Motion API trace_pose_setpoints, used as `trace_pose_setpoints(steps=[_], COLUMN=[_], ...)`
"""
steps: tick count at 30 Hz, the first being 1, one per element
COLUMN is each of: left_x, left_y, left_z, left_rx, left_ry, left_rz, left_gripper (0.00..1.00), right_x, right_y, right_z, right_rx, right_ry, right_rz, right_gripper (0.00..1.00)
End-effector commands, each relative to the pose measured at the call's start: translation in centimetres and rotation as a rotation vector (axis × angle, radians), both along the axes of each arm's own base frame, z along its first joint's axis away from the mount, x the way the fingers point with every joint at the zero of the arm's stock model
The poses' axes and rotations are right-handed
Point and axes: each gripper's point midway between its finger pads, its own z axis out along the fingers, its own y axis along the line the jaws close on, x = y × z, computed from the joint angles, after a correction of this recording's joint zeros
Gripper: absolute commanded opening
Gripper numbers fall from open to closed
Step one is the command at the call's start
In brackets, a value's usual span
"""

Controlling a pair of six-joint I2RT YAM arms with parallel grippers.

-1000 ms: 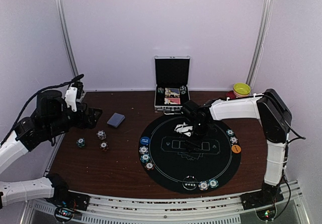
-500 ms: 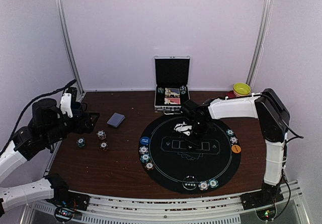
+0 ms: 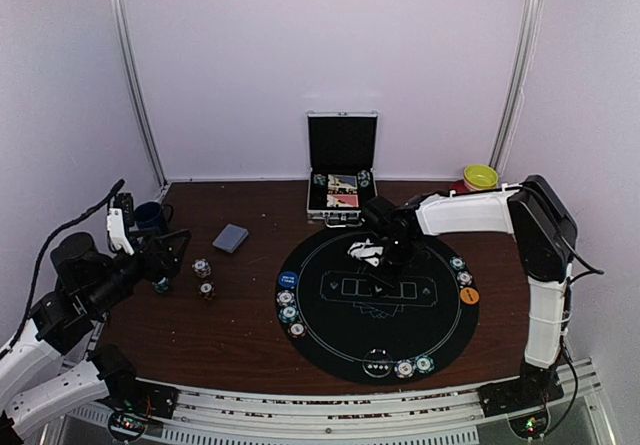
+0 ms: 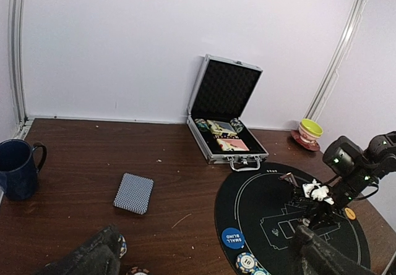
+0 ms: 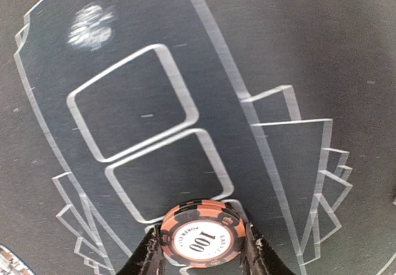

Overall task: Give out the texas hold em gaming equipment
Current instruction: Pick up the pile of poker chips from the poker table mat, then place the poker chips pile in the big blind area.

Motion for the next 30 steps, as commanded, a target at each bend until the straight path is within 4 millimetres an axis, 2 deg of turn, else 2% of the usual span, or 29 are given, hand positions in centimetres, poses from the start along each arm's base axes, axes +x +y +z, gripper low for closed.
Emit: trace_pose_setpoints(steps=[1, 5, 11, 18, 22, 30], left_x=[0.3, 0.5, 0.3, 0.1, 0.2, 0.4], left_y=[-0.2, -0.3, -0.7, -1.2, -1.3, -1.7], left_z=[0.9, 0.0, -0.4, -0.4, -1.0, -1.3], left_rx=[-0.046, -0.032, -0.036, -0.036, -0.035, -0.024], left_ry=[-0.074, -0.064, -0.084, -0.101, -0.096, -0.084], left_rz=[-0.003, -0.004, -0.029, -0.056, -0.060, -0.076], left_gripper=[0.98, 0.98, 0.98, 0.98, 0.98, 0.98], right_x=[3.3, 5.2, 9.0, 11.7, 12.2, 12.7], right_y=[-2.4, -4.9, -9.9, -14.8, -16.3, -18.1], right_z=[1.7, 3.2, 5.3, 6.1, 5.6, 4.3], right_rx=[0.016, 0.036, 0.052, 0.019, -0.005, -0.041], right_ry=[-0.084, -0.109, -0.173, -0.255, -0.271, -0.269], right_rz=[-0.104, -0.184, -0.353, -0.493, -0.528, -0.569], right_gripper=[0.22, 0.22, 0.23, 0.25, 0.26, 0.26])
